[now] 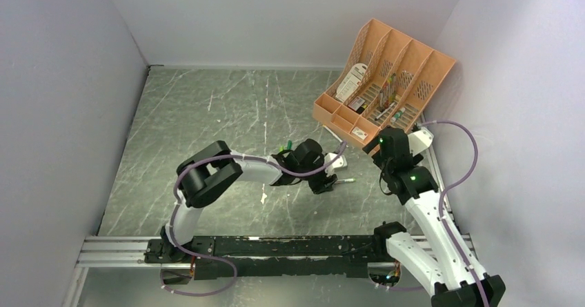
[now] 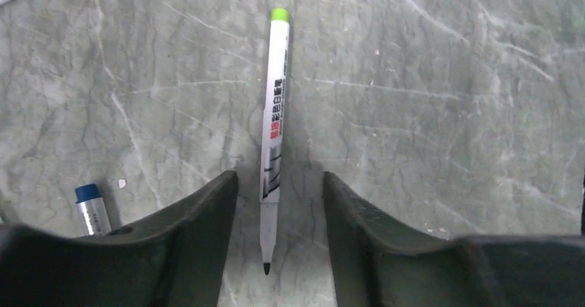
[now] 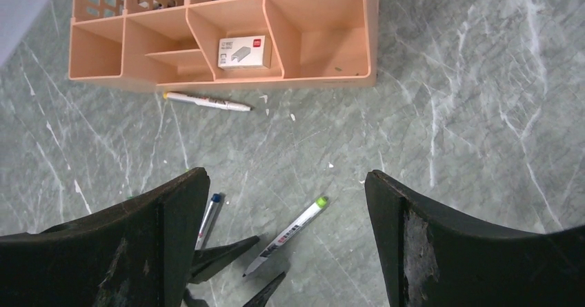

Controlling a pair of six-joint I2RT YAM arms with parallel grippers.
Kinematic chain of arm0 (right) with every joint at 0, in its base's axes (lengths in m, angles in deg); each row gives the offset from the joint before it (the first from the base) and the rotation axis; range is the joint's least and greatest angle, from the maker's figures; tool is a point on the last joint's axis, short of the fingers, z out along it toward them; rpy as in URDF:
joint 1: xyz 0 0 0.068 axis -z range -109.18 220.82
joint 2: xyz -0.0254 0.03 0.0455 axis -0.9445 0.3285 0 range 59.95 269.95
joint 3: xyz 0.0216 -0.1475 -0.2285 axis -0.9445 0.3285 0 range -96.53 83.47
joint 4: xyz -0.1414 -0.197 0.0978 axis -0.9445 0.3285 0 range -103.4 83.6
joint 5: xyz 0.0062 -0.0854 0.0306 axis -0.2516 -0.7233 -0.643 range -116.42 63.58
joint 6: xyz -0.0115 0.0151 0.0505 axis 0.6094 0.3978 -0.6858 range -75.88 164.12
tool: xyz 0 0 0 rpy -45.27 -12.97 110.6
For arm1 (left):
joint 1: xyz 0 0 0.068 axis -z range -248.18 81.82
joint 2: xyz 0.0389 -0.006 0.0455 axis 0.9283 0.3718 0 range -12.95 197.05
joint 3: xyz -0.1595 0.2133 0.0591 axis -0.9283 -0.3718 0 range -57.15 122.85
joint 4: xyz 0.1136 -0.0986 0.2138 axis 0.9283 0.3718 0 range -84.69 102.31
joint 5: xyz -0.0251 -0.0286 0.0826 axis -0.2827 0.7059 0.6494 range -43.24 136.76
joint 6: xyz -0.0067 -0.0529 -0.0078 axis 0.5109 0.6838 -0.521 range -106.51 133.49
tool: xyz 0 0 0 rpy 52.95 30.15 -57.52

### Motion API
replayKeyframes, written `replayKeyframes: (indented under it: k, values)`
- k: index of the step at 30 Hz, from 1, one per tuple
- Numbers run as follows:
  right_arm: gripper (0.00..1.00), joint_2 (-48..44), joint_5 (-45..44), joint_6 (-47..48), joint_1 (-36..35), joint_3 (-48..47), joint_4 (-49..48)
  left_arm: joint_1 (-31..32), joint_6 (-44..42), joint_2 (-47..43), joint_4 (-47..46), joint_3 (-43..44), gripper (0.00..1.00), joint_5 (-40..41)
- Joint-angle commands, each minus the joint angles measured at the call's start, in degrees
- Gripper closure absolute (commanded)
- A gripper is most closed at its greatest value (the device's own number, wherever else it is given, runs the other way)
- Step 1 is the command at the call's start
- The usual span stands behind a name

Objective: Insert the pens into the pen caps

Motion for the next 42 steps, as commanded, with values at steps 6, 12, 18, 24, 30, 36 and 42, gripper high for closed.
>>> replayKeyframes:
  k: [6,12,18,24,30,36,42]
  values:
    - [0.16,-1.99,-1.18,0.09,0.28,-1.61,1.12,2.43,-3.34,4.72,2.39,1.71,0.79,2.07]
    - [0.16,-2.45,0.2,0.32,0.26,-0.45,0.01,2.43,-0.69,3.21,-2.24,-1.74,0.93,2.91]
    - [0.28,-2.63,13.07,2.33,0.27,2.49,-6.58,1.65,10.52,-7.76,-23.77,-13.03,0.93,4.0]
    - [0.29,-2.57,22.58,4.2,0.27,5.82,-14.7,1.64,18.0,-13.79,-36.16,-17.88,0.93,6.97]
    - [0.33,-1.95,28.15,6.49,0.25,7.69,-19.82,1.65,24.86,-15.26,-44.48,-19.41,0.93,10.89]
    - [0.37,-3.47,31.18,9.03,0.19,9.6,-23.47,1.65,26.71,-13.13,-43.93,-17.8,0.93,14.47]
    - [0.39,-2.28,33.26,9.64,0.21,10.35,-23.73,1.73,30.09,-12.68,-43.99,-16.16,0.93,16.88]
